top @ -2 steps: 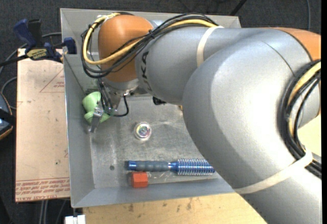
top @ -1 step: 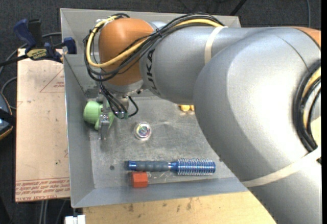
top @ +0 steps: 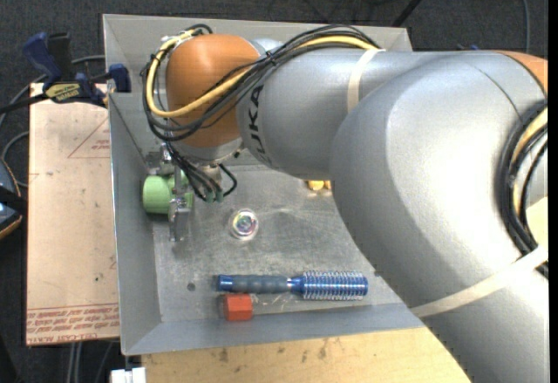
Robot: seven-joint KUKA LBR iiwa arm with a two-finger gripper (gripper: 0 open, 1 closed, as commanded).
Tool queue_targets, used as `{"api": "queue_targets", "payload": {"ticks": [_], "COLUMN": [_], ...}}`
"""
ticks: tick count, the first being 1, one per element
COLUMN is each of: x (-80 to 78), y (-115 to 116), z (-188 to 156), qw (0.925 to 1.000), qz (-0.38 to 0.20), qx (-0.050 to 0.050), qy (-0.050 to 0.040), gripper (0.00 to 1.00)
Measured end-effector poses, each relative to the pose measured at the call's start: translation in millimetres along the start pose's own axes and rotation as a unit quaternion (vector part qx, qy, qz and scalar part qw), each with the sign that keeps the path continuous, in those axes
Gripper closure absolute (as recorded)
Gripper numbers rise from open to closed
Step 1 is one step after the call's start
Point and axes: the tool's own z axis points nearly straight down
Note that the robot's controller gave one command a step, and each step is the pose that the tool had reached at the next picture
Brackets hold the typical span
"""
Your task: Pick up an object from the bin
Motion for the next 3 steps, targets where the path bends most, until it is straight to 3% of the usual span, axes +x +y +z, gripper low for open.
{"api": "queue_targets", "payload": {"ticks": [1, 2, 3], "x": [-0.8, -1.1, -3.0], "y": [0.8, 0.6, 0.5], "z": [1.2, 0.6, -32.7], "qw": [0.9950, 0.9951, 0.9952], "qz": [-0.100, -0.099, -0.098], "qx": [-0.001, -0.001, 0.000], "qy": [-0.0015, -0.0012, 0.0025], "gripper": [0.00, 1.00, 1.00]}}
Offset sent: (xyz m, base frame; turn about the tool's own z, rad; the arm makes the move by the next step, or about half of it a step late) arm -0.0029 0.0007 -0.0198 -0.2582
